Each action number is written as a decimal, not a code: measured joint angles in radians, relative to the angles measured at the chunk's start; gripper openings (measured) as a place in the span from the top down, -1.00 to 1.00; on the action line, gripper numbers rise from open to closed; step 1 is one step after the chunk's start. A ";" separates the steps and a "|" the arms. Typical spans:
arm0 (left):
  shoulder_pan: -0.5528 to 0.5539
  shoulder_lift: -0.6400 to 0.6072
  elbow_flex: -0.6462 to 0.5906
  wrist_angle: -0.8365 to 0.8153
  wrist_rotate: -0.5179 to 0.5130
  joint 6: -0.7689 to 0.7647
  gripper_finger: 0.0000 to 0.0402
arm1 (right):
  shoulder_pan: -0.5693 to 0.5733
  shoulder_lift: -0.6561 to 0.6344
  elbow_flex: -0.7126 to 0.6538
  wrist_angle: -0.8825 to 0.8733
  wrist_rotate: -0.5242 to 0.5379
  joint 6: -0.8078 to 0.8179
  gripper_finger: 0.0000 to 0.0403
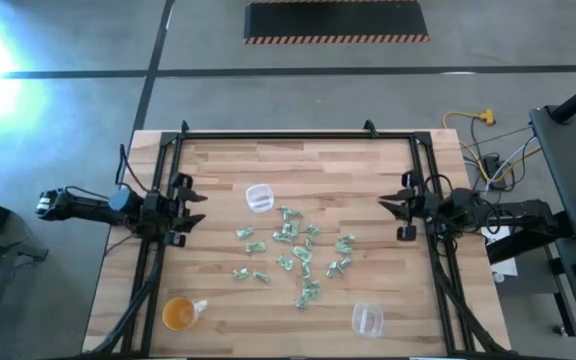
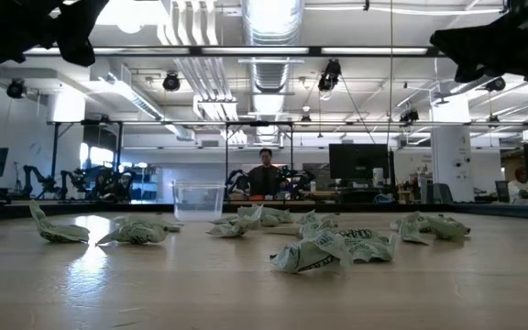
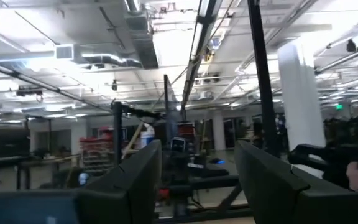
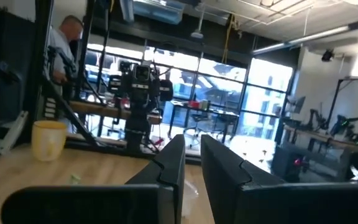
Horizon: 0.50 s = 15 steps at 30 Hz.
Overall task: Pick and place Stevia / Truvia into bins
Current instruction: Put the stevia packet into the top transparent container
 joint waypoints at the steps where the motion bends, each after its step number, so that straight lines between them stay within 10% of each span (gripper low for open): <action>1: 0.000 0.002 0.000 0.000 0.002 -0.012 0.07 | 0.000 0.001 0.000 0.000 0.000 0.030 0.79; 15: -0.001 0.179 0.094 -0.232 0.066 0.060 0.07 | 0.000 0.003 0.000 -0.009 -0.008 0.051 0.79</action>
